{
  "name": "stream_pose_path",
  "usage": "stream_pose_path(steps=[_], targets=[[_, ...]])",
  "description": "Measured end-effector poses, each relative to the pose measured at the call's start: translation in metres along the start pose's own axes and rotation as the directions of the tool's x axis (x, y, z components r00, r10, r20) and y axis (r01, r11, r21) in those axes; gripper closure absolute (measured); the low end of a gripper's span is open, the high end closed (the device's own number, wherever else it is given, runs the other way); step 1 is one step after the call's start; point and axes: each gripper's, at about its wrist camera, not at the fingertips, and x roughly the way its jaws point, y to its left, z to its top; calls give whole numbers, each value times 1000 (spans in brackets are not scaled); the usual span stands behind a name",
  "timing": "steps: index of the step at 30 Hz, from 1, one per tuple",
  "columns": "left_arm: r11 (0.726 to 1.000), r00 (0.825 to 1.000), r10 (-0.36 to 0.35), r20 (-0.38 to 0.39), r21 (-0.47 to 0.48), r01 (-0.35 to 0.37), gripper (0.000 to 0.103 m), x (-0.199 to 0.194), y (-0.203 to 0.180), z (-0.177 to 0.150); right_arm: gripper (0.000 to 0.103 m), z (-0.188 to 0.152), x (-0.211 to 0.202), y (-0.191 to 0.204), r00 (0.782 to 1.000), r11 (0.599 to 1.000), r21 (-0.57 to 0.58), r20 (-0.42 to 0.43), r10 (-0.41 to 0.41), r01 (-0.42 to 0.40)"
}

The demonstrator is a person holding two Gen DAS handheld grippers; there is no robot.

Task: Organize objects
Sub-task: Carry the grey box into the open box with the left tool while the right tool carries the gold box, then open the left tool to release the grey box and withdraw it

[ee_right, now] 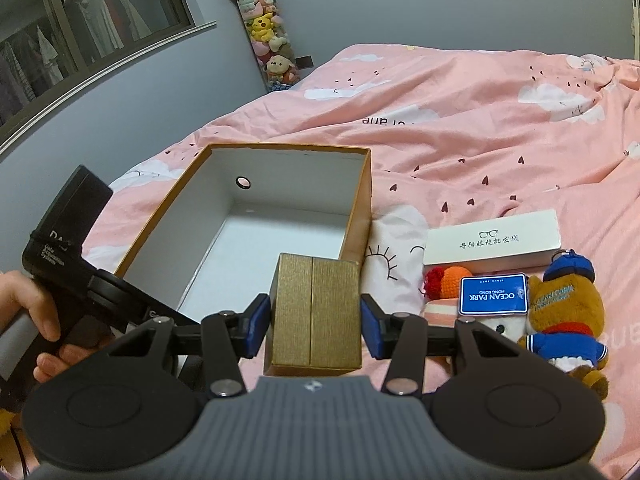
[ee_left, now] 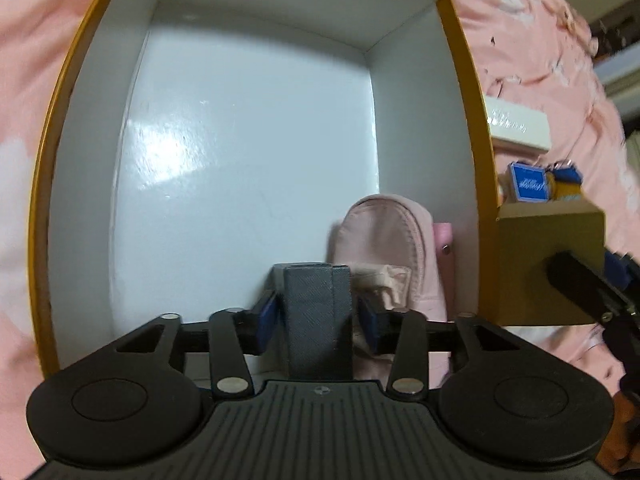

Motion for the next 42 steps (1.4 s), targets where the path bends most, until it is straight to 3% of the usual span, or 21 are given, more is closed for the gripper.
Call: stream_pose_path(steps=[9, 11, 14, 26, 29, 36, 42], targets=[[994, 991, -99, 93, -28, 102, 44, -17, 6, -18, 53, 1, 1, -2, 1000, 1000, 4, -1, -5, 5], [995, 989, -100, 112, -7, 102, 57, -20, 6, -22, 53, 1, 1, -2, 1000, 1000, 3, -1, -5, 5], [997, 988, -83, 133, 16, 81, 68, -12, 0, -22, 53, 1, 2, -2, 1000, 1000, 0, -1, -7, 7], [995, 972, -87, 216, 60, 76, 67, -20, 6, -36, 53, -1, -4, 8, 1000, 1000, -19, 11, -2, 2], [995, 963, -87, 254, 72, 71, 63, -25, 5, -40, 53, 0, -6, 14, 1000, 999, -33, 13, 17, -17], [996, 918, -49, 393, 86, 16, 54, -52, 7, -47, 53, 5, -4, 33, 998, 994, -91, 6, 55, -54], [996, 905, -50, 423, 87, 14, 55, -67, 15, -46, 53, 18, 9, 53, 994, 976, -191, -17, 104, -106]])
